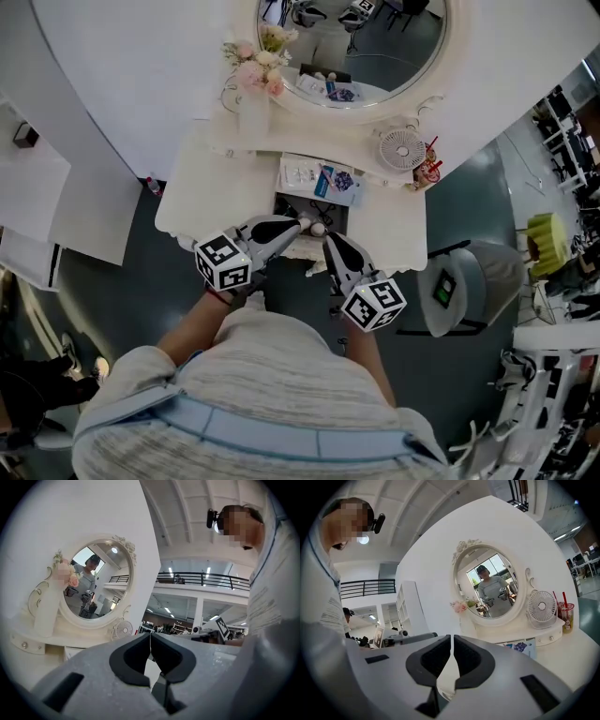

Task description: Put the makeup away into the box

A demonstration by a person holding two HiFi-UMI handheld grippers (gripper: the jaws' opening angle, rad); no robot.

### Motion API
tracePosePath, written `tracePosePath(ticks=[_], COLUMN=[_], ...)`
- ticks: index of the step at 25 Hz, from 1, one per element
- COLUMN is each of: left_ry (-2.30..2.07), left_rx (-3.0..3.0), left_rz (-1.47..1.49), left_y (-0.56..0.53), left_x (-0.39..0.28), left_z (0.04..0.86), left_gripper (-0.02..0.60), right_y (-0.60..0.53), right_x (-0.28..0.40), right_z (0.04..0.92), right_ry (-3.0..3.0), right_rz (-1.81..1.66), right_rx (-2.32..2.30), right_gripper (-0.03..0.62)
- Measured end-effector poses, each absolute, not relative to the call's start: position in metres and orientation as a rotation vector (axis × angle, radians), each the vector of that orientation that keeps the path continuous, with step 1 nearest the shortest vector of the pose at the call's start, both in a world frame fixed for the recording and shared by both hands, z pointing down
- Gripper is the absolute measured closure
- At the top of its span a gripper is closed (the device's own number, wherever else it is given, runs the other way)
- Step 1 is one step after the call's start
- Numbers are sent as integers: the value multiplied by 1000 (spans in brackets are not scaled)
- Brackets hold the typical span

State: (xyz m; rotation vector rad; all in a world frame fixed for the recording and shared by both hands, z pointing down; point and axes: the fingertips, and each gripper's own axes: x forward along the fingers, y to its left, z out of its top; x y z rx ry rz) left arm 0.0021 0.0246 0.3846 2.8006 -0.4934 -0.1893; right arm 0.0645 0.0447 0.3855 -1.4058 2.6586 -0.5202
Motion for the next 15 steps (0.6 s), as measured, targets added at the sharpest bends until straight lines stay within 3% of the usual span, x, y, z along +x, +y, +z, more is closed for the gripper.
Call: tracePosePath(ticks=[15], left_ry=[-367], left_rx=[2807], left_rz=[-171], left_y=[-48], left_x=[-5], left_z=[393], left_gripper=[566], right_y=[-40], right_x=[41], right_z=[404], right_ry=[2673], right_rz=[-589], right_rx=[-1455], right_gripper=[583])
